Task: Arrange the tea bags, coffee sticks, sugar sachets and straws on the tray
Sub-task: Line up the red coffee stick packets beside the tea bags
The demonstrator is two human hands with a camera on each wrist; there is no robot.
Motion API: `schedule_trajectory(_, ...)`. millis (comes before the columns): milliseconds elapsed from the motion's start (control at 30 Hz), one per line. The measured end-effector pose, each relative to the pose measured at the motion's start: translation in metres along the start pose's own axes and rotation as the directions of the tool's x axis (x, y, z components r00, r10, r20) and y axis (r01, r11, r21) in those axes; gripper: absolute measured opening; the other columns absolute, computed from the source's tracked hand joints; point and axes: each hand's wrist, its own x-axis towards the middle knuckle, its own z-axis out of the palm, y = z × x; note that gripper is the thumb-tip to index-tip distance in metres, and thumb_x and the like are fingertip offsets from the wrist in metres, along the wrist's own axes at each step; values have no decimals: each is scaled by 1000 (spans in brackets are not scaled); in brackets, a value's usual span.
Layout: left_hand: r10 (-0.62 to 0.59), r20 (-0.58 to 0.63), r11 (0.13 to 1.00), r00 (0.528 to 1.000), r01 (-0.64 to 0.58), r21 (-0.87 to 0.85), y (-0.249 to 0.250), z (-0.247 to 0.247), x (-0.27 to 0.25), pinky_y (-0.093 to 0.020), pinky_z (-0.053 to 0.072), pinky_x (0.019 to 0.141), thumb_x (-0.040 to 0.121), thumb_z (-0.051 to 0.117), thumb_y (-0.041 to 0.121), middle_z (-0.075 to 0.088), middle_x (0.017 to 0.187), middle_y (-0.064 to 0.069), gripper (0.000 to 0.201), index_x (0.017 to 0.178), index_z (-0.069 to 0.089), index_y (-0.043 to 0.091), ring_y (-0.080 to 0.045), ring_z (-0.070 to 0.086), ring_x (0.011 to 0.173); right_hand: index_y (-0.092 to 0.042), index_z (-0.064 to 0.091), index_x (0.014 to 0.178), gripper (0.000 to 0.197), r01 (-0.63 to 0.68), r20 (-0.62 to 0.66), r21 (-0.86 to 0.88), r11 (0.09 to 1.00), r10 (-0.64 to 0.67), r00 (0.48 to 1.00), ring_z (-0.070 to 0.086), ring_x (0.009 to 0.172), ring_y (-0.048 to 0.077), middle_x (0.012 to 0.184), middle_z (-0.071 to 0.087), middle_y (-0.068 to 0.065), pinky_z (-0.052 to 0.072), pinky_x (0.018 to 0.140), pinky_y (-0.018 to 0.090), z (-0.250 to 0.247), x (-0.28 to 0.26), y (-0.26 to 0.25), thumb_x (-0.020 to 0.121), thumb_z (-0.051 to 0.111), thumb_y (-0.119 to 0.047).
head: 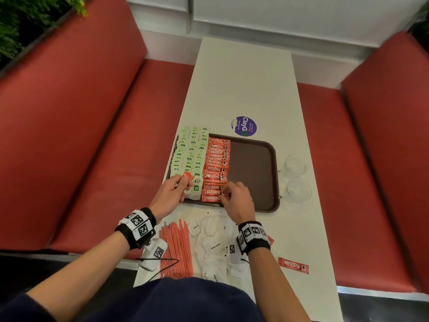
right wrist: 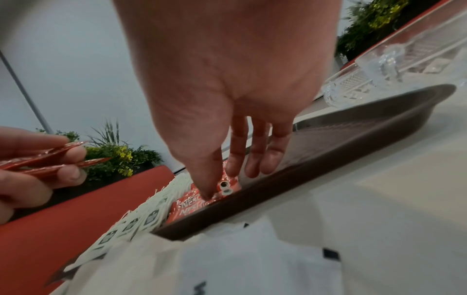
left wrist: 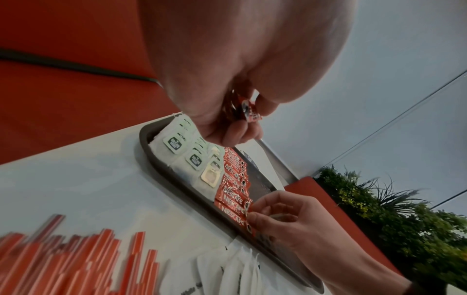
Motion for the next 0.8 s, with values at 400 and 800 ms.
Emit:
schedule_trajectory(400, -1, 9, 1000, 1000, 0, 31, 3, 0, 0, -20, 42, 56, 114, 49, 36, 67, 95, 5, 32, 106, 71, 14, -10, 50, 62, -33, 69, 129, 34, 174, 33, -244, 954, -171, 985, 53, 118, 20, 131, 62, -9, 48, 98, 41, 11, 19, -4, 99, 73, -49)
schedule_trajectory(800, 5, 7, 999, 1000, -6, 51, 12, 4, 0, -27, 42, 62, 114, 49, 38, 66, 96, 5, 32, 107, 72, 18, -11, 52, 65, -35, 69, 125, 25, 153, -100, -277, 948, -187, 977, 57, 112, 19, 125, 66, -10, 50, 90, 38, 27, 14, -2, 102, 70, -45)
